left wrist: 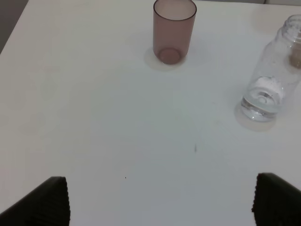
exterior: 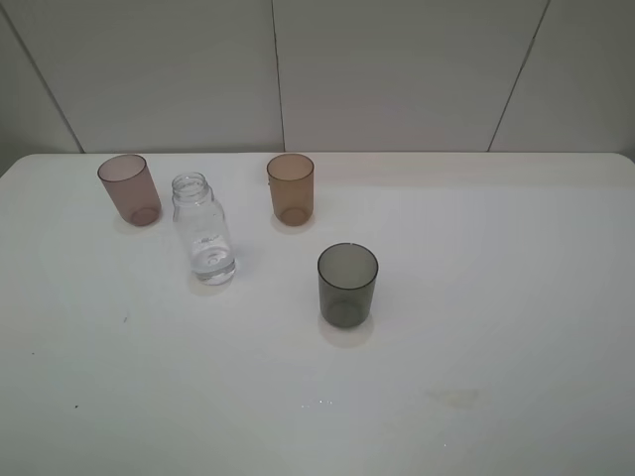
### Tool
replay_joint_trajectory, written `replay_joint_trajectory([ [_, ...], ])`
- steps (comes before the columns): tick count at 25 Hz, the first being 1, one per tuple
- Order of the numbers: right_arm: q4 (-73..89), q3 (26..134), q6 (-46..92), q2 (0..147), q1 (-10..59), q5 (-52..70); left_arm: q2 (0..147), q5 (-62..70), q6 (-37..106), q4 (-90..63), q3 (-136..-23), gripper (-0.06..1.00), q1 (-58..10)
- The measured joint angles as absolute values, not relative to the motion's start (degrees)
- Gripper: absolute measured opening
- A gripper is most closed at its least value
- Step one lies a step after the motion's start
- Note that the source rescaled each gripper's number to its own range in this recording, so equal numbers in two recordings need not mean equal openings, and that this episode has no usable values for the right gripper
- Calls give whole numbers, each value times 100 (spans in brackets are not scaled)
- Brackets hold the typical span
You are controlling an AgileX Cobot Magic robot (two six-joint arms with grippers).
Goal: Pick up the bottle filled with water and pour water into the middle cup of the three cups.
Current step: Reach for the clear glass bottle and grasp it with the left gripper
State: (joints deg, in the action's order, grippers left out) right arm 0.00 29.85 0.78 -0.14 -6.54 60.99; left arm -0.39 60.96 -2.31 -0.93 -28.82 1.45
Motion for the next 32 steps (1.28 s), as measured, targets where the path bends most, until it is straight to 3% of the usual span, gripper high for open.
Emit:
replay_joint_trajectory([
  [32,0,2985,78,-14,-654,6099,-39,6065,-221,-100,-2889,100,127],
])
